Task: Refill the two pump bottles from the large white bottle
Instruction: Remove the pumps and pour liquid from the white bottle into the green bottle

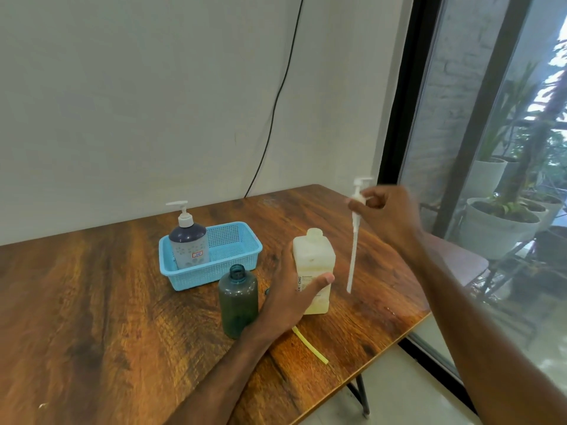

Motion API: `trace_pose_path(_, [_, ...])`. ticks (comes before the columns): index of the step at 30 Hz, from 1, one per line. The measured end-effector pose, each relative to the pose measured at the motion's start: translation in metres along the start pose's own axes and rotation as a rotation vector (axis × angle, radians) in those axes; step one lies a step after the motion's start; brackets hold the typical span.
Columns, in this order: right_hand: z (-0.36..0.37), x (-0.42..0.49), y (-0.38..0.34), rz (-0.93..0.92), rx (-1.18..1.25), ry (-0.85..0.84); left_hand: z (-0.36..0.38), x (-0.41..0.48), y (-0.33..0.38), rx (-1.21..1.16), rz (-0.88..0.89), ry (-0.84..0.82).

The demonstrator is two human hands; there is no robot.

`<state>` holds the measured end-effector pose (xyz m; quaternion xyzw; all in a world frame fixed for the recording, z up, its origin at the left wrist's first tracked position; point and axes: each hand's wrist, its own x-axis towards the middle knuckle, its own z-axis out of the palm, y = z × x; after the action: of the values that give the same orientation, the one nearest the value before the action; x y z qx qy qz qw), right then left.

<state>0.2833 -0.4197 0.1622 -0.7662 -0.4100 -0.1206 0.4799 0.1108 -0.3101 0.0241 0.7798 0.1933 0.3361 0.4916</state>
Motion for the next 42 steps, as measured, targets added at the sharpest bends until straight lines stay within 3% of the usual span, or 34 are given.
trace_pose_path(9, [0.068,-0.030,0.058,0.098,-0.215,-0.422,0.000,0.000,-0.001,0.043,0.012,0.005])
trace_pose_path(21, [0.083,-0.043,0.061,0.133,-0.227,-0.497,0.000,-0.002,0.001,0.042,0.017,0.017])
trace_pose_path(25, [0.058,-0.058,0.045,0.126,0.006,-0.408,0.000,-0.004,0.004,0.040,0.026,0.026])
trace_pose_path(27, [0.042,-0.074,0.030,0.138,0.330,-0.348,0.001,-0.006,0.004,0.055,0.033,0.032])
trace_pose_path(30, [0.029,-0.093,0.013,0.259,0.805,-0.418,0.001,-0.009,0.006,0.081,0.045,0.028])
trace_pose_path(32, [0.030,-0.100,0.014,0.229,0.844,-0.475,0.000,-0.010,0.009,0.111,0.052,0.038])
trace_pose_path(42, [0.041,-0.108,0.020,0.143,0.583,-0.474,-0.009,-0.041,0.041,0.253,0.091,0.062])
